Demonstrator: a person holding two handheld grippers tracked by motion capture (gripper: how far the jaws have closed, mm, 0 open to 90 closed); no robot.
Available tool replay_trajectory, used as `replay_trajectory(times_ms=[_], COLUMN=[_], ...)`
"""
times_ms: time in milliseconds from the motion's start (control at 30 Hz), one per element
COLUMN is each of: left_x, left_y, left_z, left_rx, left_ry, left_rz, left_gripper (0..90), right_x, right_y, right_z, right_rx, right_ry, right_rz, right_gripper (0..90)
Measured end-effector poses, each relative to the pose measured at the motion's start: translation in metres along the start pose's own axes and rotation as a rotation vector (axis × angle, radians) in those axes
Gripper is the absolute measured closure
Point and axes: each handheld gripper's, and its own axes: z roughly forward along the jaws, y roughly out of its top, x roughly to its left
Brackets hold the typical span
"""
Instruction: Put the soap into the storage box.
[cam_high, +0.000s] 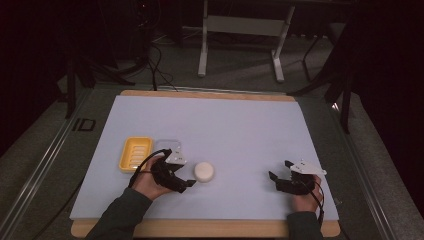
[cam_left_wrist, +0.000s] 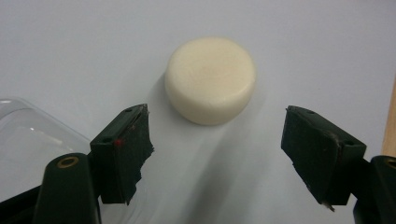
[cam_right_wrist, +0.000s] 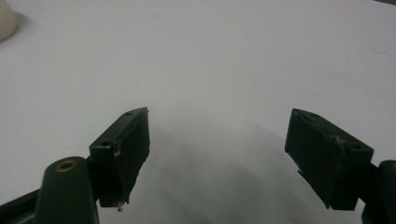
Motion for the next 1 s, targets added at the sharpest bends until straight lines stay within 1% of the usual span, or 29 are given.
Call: replay_trajectory(times_ms=[100, 267, 333, 433, 600, 633, 667, 767, 833, 1000], left_x=[0.0, -0.001, -0.001, -0.001, -0.001, -0.001, 0.0, 0.0, -0.001, 0.0], left_y=[0.001, 0.003, 0.004, 0.005, 0.006, 0.006, 0.006, 0.007, 0.007, 0.008], left_z=[0.001, 0.003, 0.004, 0.005, 0.008, 0.01, 0.011, 0.014, 0.016, 0.02], left_rx=[-0.002, -0.007, -0.01, -0.016, -0.01, -0.014, -0.007, -0.005, -0.011, -0.01], left_ry=[-0.001, 0.001, -0.001, -0.004, -0.008, -0.012, -0.019, -0.022, -0.025, -0.033], left_rz=[-0.003, -0.008, -0.005, -0.012, -0.015, -0.02, -0.014, -0.017, -0.026, -0.028], left_gripper=[24.0, 19.7, 19.4, 19.4, 17.8, 17.8, 17.8, 17.8, 17.5, 15.7], right_x=[0.0, 0.0, 0.0, 0.0, 0.0, 0.0, 0.0, 0.0, 0.0, 0.0], right_y=[0.0, 0.0, 0.0, 0.0, 0.0, 0.0, 0.0, 0.0, 0.0, 0.0], right_z=[0.0, 0.0, 0.0, 0.0, 0.0, 0.0, 0.0, 0.0, 0.0, 0.0], right_rx=[0.0, 0.0, 0.0, 0.001, 0.001, 0.0, 0.001, 0.0, 0.001, -0.001], right_ry=[0.0, 0.001, 0.0, 0.001, 0.001, 0.001, 0.001, 0.001, 0.001, 0.002], right_rz=[0.0, -0.001, -0.001, -0.002, -0.002, -0.002, -0.002, -0.002, -0.002, -0.001], right_gripper=[21.7, 21.7, 21.7, 21.7, 21.7, 21.7, 21.7, 21.7, 21.7, 21.7])
